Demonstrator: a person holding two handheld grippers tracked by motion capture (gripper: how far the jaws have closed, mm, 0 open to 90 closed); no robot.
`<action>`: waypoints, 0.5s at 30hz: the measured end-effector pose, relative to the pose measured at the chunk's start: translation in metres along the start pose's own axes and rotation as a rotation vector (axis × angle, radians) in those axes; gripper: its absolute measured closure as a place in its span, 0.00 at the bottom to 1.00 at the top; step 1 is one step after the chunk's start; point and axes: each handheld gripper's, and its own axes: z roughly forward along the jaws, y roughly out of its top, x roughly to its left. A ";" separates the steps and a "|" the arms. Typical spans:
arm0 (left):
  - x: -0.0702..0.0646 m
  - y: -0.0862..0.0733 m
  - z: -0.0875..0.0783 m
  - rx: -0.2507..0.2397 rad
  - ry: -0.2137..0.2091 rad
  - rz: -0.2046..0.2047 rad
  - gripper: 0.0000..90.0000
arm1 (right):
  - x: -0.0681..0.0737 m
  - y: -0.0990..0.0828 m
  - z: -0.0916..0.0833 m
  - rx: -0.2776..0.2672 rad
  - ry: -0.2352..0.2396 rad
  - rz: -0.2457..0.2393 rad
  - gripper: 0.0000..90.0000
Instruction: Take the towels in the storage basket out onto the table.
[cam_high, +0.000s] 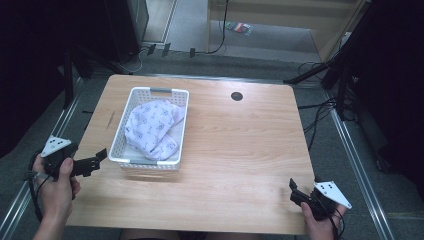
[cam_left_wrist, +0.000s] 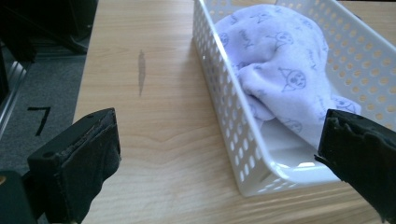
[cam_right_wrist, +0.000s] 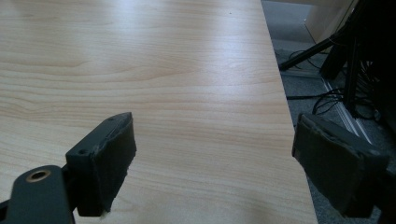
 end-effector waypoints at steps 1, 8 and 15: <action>-0.006 0.008 0.002 0.007 -0.005 0.025 0.00 | 0.000 0.000 0.000 0.000 0.000 0.000 0.15; -0.022 0.033 0.008 0.034 -0.026 0.083 0.00 | 0.000 0.000 0.000 0.001 0.002 0.000 0.15; -0.041 0.057 0.022 0.075 -0.039 0.141 0.00 | 0.000 0.000 0.000 0.003 0.001 0.004 0.15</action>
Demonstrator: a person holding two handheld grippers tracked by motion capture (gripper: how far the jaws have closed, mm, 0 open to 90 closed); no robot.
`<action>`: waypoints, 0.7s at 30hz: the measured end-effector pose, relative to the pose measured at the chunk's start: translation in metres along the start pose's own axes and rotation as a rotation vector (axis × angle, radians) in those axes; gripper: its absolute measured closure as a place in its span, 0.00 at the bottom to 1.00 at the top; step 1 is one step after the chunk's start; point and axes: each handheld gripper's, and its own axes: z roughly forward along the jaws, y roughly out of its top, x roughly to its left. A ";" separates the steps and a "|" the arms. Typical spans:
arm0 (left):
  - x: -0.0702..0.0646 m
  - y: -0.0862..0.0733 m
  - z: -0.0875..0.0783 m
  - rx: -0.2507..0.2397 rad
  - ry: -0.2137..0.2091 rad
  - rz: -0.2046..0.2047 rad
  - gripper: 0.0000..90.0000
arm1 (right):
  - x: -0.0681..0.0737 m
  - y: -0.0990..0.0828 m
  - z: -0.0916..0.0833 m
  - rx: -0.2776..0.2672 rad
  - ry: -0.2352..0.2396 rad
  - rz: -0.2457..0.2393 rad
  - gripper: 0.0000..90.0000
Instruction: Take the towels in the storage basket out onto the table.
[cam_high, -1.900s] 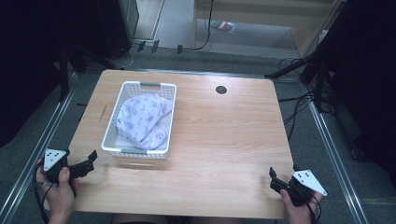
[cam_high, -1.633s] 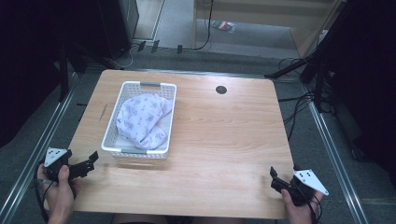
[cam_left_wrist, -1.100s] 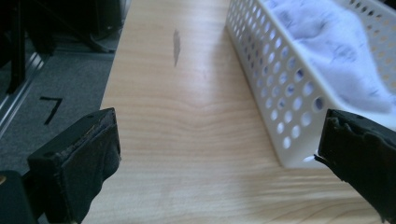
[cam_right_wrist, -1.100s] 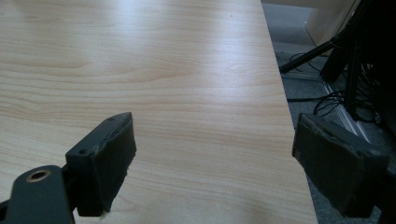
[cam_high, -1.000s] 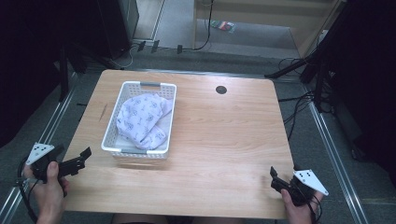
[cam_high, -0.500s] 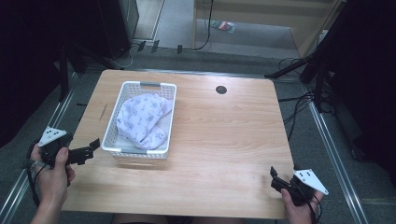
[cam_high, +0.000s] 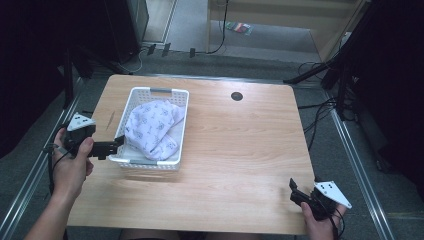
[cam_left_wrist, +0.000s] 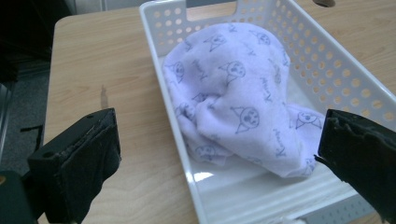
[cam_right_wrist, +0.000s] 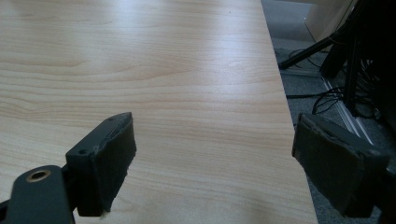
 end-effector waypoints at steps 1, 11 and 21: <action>-0.002 0.007 0.003 -0.009 0.014 0.012 0.00 | 0.000 0.000 0.000 0.000 0.001 -0.001 0.15; -0.005 0.037 0.031 0.058 -0.019 0.023 0.00 | 0.000 0.000 0.000 0.001 0.003 0.002 0.15; -0.013 0.058 0.065 0.144 -0.084 0.055 0.00 | 0.000 0.000 0.000 0.001 0.003 0.002 0.15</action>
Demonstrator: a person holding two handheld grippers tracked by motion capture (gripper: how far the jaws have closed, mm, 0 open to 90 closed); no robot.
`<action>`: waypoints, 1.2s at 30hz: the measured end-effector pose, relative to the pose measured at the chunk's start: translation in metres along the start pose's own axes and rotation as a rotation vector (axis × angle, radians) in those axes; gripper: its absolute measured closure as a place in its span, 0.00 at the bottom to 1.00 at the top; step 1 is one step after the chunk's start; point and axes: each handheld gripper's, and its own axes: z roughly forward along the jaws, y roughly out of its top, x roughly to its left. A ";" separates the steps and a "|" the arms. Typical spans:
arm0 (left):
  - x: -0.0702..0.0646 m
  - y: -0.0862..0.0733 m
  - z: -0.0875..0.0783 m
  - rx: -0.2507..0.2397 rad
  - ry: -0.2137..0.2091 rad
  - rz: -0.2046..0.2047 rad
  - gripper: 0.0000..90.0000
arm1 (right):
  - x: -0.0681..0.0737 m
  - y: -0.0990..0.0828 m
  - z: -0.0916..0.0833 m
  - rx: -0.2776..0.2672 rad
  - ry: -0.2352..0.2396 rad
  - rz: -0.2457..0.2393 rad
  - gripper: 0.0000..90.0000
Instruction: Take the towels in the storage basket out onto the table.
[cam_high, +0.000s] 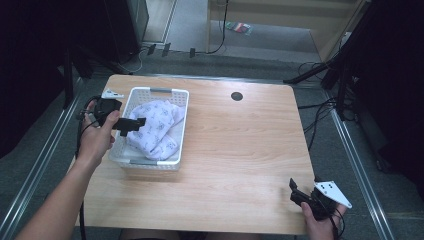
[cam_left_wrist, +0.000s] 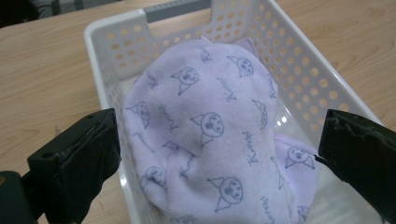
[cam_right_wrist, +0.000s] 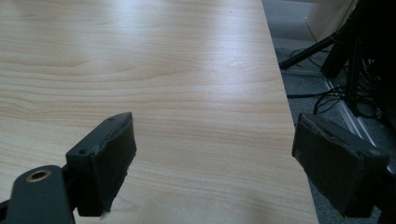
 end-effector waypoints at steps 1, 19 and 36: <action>-0.001 0.001 0.004 0.007 -0.001 0.007 0.00 | 0.000 0.000 0.000 0.000 0.000 0.000 0.15; 0.000 0.006 0.069 0.198 -0.021 -0.005 0.00 | 0.000 0.000 0.000 -0.001 0.003 0.001 0.15; -0.006 -0.009 0.100 0.316 0.021 0.003 0.00 | 0.000 0.000 0.000 -0.003 0.003 0.000 0.15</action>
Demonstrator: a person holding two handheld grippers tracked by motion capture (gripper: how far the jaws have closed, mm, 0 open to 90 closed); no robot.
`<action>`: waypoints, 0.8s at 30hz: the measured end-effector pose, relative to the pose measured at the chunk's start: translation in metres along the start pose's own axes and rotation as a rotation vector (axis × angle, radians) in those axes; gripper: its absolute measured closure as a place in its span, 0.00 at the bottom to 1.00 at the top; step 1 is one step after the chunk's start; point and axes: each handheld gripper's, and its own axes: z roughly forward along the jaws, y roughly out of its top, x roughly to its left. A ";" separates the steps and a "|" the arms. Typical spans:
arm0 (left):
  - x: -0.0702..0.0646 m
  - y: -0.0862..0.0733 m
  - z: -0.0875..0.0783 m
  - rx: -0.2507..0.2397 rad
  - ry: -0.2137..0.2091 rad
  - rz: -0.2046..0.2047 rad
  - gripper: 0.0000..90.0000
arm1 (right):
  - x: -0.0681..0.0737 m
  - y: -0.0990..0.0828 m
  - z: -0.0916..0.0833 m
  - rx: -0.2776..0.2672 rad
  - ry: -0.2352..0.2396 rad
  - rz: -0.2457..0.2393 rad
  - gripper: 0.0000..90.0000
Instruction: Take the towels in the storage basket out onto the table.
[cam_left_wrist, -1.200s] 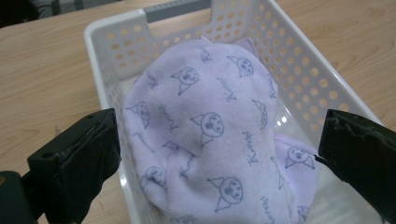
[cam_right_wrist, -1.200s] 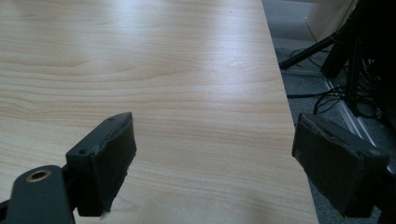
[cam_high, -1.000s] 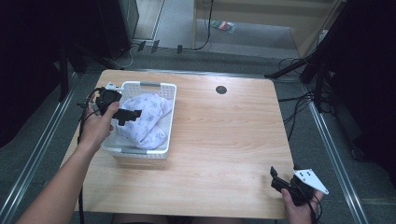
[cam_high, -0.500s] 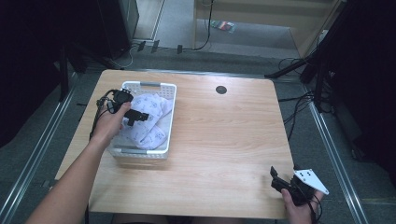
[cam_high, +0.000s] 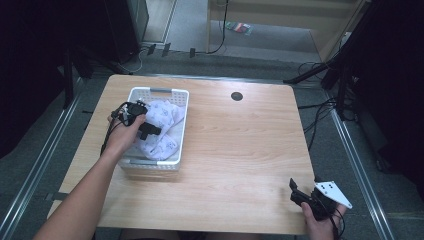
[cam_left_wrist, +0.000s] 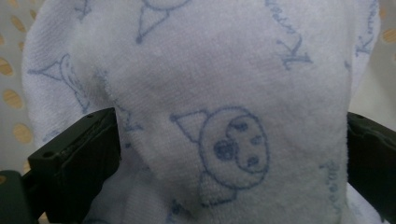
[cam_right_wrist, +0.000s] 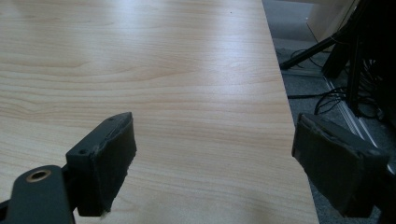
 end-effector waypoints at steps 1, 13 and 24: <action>-0.001 0.000 0.002 0.002 -0.002 0.005 0.00 | 0.000 0.000 0.000 0.000 0.000 -0.001 0.15; -0.016 -0.004 0.023 0.105 0.064 0.065 0.00 | 0.000 0.000 0.000 0.002 -0.001 0.001 0.15; -0.011 -0.006 0.022 0.099 0.043 0.030 0.09 | 0.000 0.000 0.000 0.005 -0.002 0.004 0.15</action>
